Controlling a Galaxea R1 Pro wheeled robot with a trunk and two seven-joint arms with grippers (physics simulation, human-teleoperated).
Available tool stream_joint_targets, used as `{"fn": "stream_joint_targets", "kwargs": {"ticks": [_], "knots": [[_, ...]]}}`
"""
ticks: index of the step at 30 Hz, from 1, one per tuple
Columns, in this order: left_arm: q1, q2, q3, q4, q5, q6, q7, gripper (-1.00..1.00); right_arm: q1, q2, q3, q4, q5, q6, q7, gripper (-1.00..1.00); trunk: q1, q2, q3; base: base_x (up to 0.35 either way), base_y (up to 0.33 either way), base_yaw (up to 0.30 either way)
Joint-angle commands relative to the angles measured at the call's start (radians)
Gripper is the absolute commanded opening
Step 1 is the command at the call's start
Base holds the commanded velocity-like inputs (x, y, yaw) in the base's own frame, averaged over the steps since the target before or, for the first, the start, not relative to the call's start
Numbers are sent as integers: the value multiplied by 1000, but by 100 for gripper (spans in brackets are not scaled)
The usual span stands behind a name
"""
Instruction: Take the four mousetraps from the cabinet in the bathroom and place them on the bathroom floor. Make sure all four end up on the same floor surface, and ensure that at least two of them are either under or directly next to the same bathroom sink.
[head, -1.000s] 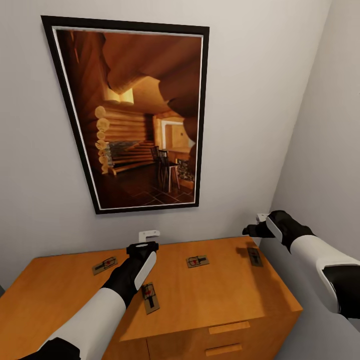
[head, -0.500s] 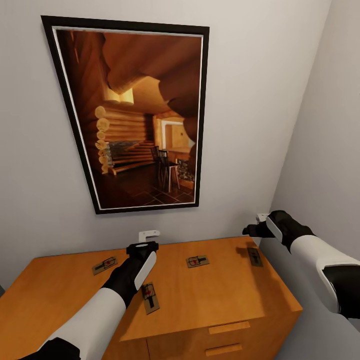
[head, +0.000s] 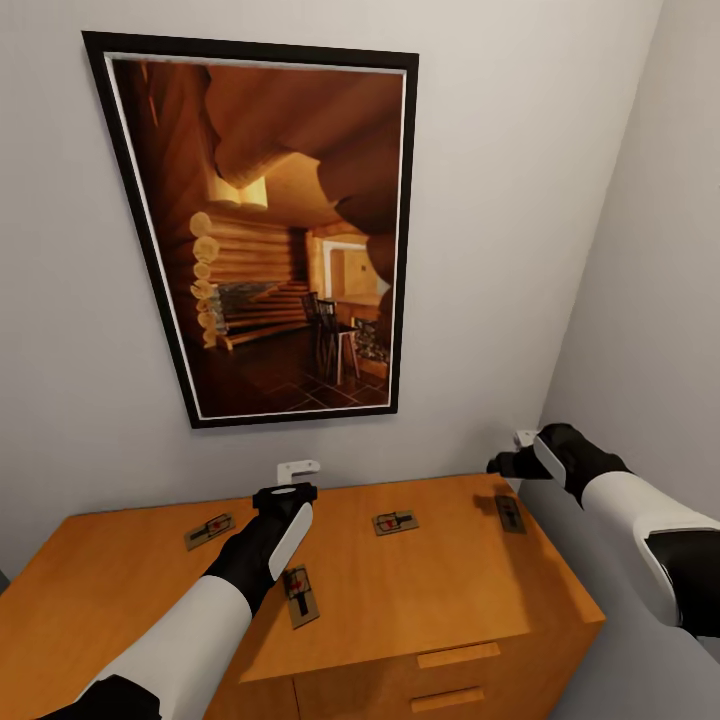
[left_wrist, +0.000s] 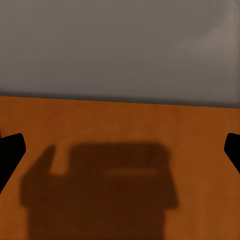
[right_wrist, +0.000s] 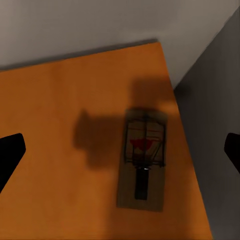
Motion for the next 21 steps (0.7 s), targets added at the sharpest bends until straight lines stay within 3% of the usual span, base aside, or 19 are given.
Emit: {"fn": "stream_joint_targets", "kwargs": {"ticks": [1,7,21], "knots": [[-1,0,-2,-1,7,3,8,100,-1,-1,8,3,-8,5,1,100,1,-2,-2,0,0,0],[-1,0,-1,-1,6,3,8,100,-1,-2,8,38,-7,4,1,100,1,-2,-2,0,0,0],[-1,0,-1,-1,6,2,8,100,-1,-3,8,56,-6,-55,1,100,54,-100,-46,0,0,0]]}}
